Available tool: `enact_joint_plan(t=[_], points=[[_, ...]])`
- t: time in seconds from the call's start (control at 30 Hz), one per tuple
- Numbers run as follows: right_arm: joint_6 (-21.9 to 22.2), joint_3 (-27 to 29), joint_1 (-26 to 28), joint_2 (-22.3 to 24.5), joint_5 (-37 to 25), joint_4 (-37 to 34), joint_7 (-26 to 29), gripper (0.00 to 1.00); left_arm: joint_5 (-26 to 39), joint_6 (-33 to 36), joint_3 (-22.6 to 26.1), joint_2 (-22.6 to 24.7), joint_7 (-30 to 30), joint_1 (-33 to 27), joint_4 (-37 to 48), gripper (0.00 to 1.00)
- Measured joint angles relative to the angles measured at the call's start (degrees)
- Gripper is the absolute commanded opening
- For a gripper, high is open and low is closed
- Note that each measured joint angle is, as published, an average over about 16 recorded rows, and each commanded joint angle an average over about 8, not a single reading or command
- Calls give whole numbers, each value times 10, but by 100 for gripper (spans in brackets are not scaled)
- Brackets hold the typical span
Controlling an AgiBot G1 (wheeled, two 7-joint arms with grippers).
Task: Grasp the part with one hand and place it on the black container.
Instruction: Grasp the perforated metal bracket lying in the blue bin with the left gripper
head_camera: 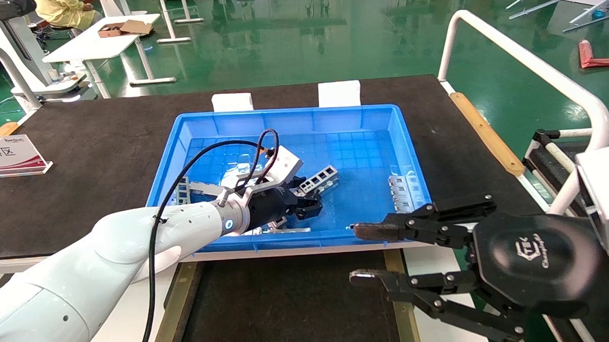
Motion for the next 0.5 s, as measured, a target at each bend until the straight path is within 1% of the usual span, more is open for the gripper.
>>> enact_joint_plan(t=[0.3,0.5], points=[[0,0,0,0,0,0,0,0,-41,12,1,-2,16,-13,2,0],[0,0,0,0,0,0,0,0,-75,43,-12,-10,35,-31,3,0]])
